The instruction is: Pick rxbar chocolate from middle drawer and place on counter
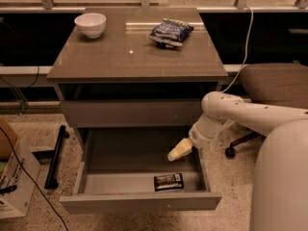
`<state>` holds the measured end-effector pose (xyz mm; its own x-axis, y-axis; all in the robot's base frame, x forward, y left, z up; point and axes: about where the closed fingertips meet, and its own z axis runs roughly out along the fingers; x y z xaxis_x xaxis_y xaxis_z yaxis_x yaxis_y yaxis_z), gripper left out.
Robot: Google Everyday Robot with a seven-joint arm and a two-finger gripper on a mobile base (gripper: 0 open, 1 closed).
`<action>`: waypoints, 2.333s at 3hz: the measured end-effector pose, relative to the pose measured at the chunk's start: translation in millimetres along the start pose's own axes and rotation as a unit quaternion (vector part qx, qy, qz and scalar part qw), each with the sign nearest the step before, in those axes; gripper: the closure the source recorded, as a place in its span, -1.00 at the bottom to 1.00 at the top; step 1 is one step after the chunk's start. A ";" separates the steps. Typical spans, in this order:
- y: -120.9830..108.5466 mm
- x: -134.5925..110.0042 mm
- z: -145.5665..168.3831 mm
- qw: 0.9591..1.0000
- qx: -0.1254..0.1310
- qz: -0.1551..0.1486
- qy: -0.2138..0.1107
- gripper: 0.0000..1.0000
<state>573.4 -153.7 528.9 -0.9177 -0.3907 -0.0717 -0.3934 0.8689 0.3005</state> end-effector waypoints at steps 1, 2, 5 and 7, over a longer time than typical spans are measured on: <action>-1.9 -1.1 31.7 0.999 -0.014 0.032 0.017 -1.00; -2.2 0.0 37.5 0.999 -0.016 0.037 0.020 -1.00; 35.7 -8.0 54.8 0.999 -0.002 0.046 0.026 -1.00; 40.4 -13.2 93.4 0.993 -0.008 0.108 0.041 -1.00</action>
Offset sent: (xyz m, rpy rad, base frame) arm 0.0000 0.0076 -0.0275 0.0075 0.0531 -0.0441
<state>564.5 -85.0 453.1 -0.9729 -0.2195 0.0732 -0.1863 0.9307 0.3147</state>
